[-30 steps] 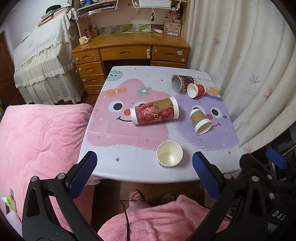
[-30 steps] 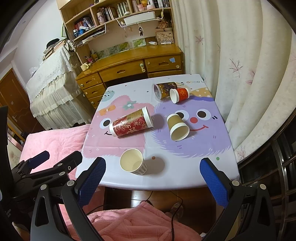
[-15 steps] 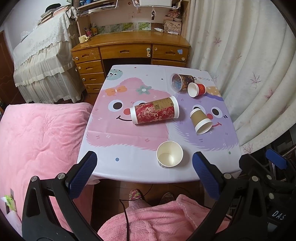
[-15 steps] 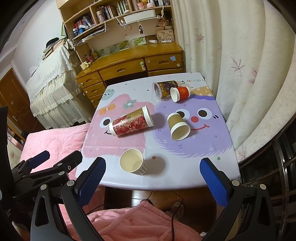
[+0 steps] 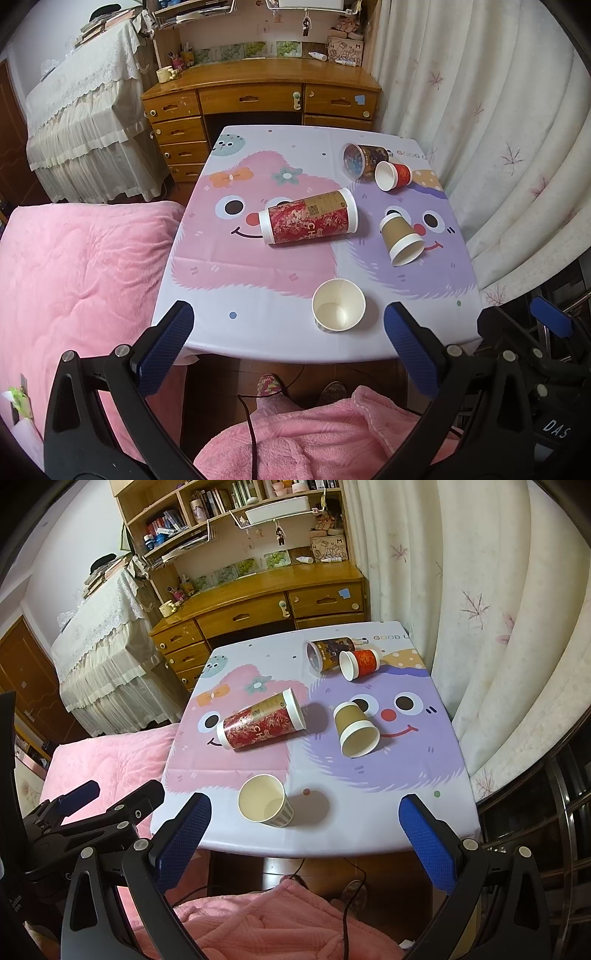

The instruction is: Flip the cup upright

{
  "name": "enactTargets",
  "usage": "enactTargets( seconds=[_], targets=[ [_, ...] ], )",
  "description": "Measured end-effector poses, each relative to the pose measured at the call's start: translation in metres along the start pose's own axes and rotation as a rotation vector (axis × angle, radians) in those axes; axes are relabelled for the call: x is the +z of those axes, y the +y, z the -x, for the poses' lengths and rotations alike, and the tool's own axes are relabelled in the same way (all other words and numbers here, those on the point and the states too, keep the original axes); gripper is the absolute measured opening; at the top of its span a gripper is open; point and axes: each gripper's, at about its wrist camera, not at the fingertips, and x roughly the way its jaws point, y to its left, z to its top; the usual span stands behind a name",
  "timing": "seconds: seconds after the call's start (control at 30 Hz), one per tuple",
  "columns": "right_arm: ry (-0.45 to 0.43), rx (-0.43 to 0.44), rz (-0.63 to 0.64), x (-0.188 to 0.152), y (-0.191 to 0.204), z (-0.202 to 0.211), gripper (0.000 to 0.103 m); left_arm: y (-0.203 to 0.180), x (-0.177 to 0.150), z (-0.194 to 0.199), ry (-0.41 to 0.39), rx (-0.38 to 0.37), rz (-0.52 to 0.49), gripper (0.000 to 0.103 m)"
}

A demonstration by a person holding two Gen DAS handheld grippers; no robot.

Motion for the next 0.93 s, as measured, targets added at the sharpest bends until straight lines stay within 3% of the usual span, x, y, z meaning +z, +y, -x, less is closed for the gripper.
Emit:
enactTargets(
  seconds=[0.93],
  targets=[
    [0.05, 0.0, -0.01, -0.019, 0.003, -0.001, 0.103, -0.007, -0.042, 0.005, 0.061, -0.009, 0.008, 0.102]
  ],
)
